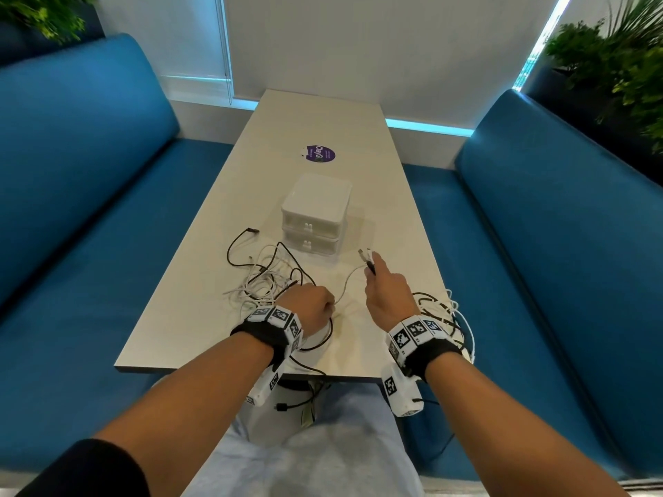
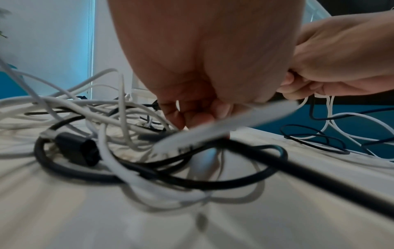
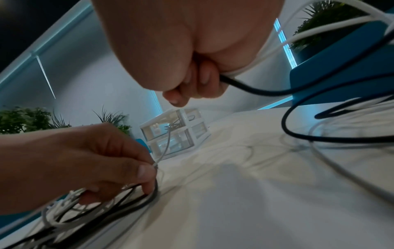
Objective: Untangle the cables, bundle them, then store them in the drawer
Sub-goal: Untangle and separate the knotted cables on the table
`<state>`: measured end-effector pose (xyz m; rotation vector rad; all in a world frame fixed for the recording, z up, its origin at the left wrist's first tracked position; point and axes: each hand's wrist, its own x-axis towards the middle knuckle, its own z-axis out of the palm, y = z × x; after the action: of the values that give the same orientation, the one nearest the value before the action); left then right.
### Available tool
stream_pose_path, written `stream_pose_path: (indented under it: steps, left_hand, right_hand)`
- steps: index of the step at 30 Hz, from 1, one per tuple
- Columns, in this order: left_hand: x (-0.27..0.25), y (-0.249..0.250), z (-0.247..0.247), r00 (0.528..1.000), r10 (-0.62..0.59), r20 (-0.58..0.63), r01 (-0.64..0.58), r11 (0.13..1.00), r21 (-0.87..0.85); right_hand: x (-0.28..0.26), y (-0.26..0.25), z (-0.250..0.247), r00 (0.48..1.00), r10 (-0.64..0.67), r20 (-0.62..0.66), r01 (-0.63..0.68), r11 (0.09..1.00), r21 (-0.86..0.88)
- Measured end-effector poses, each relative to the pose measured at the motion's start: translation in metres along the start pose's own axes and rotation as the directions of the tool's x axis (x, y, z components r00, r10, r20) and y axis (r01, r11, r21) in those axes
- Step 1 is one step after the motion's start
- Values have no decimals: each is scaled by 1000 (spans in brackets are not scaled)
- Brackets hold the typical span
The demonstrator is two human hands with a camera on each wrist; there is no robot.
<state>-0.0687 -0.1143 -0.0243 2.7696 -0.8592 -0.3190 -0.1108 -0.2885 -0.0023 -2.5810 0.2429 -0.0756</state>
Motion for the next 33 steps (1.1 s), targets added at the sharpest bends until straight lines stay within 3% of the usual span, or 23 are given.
stream_pose_path:
  steps: [4, 7, 9, 12, 15, 18, 21, 23, 25, 28, 31, 33]
  left_hand:
    - [1, 4, -2, 1000, 11, 12, -12, 1000, 26]
    - [3, 11, -3, 998, 55, 10, -56, 996, 70]
    - [4, 15, -4, 996, 93, -9, -92, 992, 81]
    - [4, 16, -7, 995, 94, -27, -92, 993, 70]
    - [3, 7, -7, 999, 29, 28, -29, 999, -21]
    - [2, -3, -10, 998, 5, 66, -3, 1000, -31]
    - [3, -3, -10, 998, 14, 58, -12, 1000, -25]
    - [5, 1, -7, 998, -1, 64, 2, 1000, -9]
    - [6, 5, -4, 998, -8, 57, 8, 1000, 1]
    - [5, 11, -3, 999, 6, 49, -8, 999, 39]
    - [7, 8, 6, 999, -32, 36, 31, 999, 22]
    - [8, 5, 7, 1000, -22, 15, 22, 1000, 19]
  right_hand:
    - [-6, 8, 2, 989, -149, 23, 148, 988, 43]
    - [-11, 10, 12, 956, -245, 163, 250, 968, -9]
    - [-12, 10, 15, 941, -204, 270, 228, 972, -60]
    - [-9, 13, 15, 945, -106, 309, 142, 985, -95]
    - [-4, 19, 11, 961, -40, 274, 82, 986, -144]
    - [4, 34, 1, 975, 105, 196, -57, 970, -236]
    - [9, 48, -2, 956, 248, 156, -193, 934, -301]
    - [10, 48, 1, 952, 274, 139, -219, 922, -321]
    - [8, 43, 5, 969, 230, 90, -194, 934, -299]
    - [2, 30, 10, 999, 40, 29, -35, 986, -160]
    - [-7, 14, 17, 980, -126, 152, 135, 989, -54]
    - [-9, 10, 21, 962, -134, 238, 144, 989, -26]
